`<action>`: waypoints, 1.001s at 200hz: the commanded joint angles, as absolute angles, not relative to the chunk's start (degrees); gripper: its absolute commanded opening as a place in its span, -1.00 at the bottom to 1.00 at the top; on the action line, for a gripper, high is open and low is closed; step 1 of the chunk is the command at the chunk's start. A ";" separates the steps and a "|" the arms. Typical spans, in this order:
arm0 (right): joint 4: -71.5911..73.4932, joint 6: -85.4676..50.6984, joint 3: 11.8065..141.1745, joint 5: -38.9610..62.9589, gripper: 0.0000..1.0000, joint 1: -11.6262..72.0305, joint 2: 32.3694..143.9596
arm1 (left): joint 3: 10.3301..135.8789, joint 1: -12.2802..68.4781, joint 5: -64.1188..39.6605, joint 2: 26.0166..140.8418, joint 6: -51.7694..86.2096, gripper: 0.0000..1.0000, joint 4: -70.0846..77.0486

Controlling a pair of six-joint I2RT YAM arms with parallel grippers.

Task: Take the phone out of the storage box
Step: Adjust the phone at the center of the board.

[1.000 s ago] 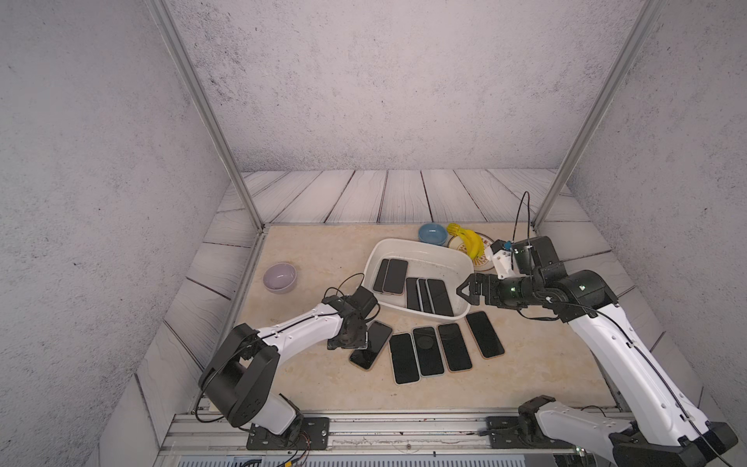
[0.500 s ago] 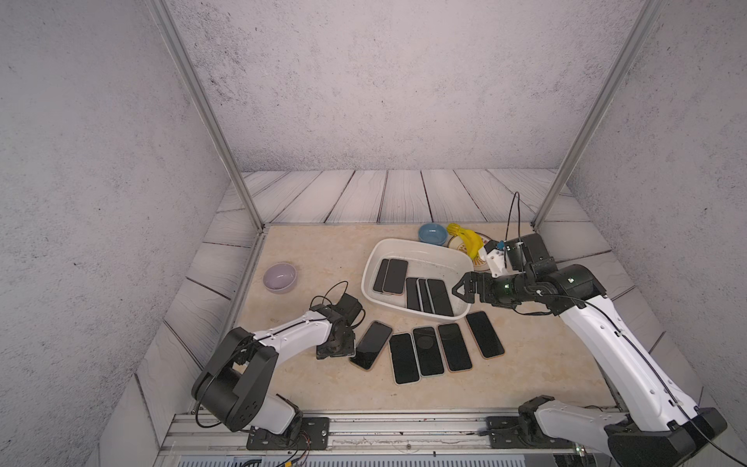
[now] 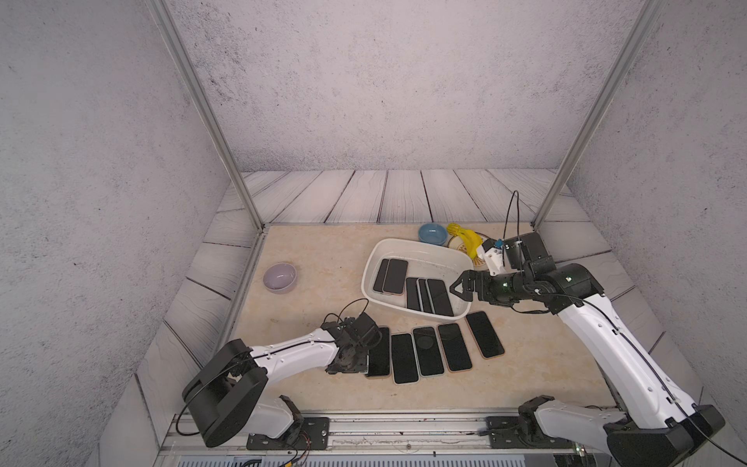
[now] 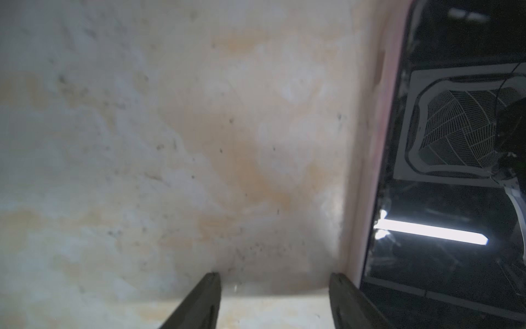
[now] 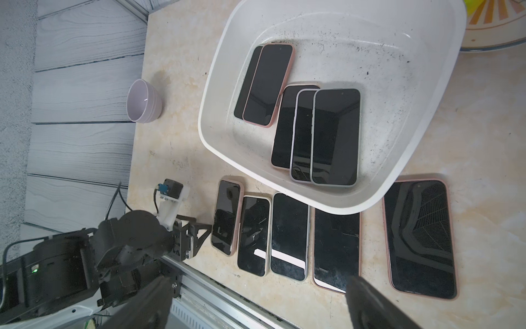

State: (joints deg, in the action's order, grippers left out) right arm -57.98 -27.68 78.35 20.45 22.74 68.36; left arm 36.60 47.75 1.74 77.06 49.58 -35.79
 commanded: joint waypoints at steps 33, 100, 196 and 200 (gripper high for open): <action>-55.91 -28.12 77.09 22.49 1.00 22.52 69.50 | 37.07 47.26 5.34 60.48 51.25 0.34 -46.63; -55.46 -28.49 78.63 22.96 1.00 22.55 70.75 | 45.54 47.41 -17.70 74.74 44.01 0.42 -27.49; -56.87 -27.95 77.97 21.63 1.00 22.57 69.59 | 54.16 50.27 -25.39 91.73 41.44 0.42 -21.20; -56.95 -27.87 78.04 21.56 1.00 22.58 69.53 | 54.15 50.31 -25.19 92.10 41.34 0.41 -21.28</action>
